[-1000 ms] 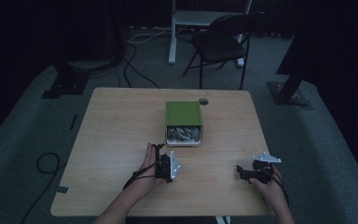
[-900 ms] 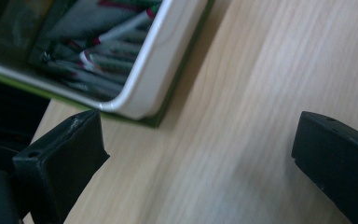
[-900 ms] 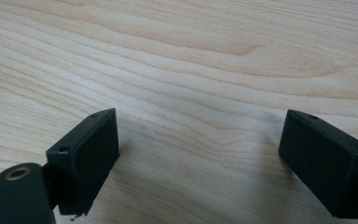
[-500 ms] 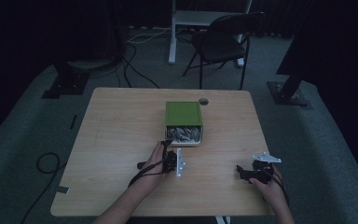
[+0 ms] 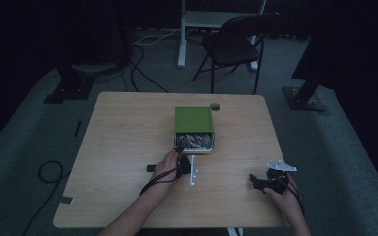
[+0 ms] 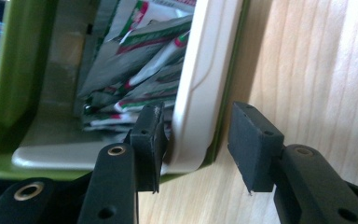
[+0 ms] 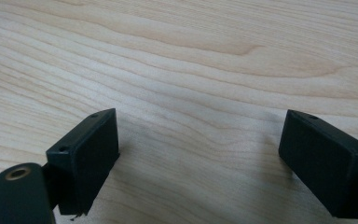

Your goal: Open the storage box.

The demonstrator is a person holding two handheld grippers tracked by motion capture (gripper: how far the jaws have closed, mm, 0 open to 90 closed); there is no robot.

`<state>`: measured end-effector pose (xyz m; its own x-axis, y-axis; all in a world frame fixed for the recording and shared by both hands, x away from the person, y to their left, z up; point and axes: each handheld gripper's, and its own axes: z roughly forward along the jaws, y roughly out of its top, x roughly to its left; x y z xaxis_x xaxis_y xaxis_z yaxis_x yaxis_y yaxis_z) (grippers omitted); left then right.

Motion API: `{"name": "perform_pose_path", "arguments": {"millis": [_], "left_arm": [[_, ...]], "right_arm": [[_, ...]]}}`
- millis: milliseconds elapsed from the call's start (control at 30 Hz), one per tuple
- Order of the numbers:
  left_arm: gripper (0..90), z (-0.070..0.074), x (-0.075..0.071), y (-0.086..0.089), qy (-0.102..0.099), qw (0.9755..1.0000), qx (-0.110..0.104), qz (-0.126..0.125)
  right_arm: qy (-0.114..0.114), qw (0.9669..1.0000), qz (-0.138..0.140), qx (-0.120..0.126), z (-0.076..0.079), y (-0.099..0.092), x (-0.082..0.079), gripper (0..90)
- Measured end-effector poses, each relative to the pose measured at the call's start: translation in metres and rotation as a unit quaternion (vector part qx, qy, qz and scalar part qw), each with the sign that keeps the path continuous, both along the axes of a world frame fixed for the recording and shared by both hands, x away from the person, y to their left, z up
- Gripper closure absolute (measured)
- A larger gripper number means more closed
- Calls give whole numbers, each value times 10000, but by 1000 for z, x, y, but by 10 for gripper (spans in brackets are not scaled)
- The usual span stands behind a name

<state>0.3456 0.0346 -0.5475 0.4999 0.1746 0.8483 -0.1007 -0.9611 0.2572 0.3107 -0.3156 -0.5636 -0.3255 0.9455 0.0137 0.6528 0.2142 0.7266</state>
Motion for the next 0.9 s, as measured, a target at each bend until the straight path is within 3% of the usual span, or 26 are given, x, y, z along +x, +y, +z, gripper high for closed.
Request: {"name": "perform_pose_path", "arguments": {"millis": [67,133,300,367,533,900], "left_arm": [[597,-1,2,-1,-38,10000,57,38],[631,-1,4,-2,-54,10000,-37,44],[661,-4,7,-4,-192,9997,122,7],[667,-5,9,-4,-228,9997,56,-30],[687,-5,9,-6,-192,9998,59,54],[698,-3,7,-6,-165,9998,124,-11]], "right_arm": [[1,10000,-2,2,0,0,0,117],[1,10000,-1,2,0,0,0,117],[1,10000,-1,1,0,0,0,117],[1,10000,0,0,0,0,0,117],[0,10000,-1,0,0,0,0,117],[1,10000,0,0,0,0,0,117]]}}
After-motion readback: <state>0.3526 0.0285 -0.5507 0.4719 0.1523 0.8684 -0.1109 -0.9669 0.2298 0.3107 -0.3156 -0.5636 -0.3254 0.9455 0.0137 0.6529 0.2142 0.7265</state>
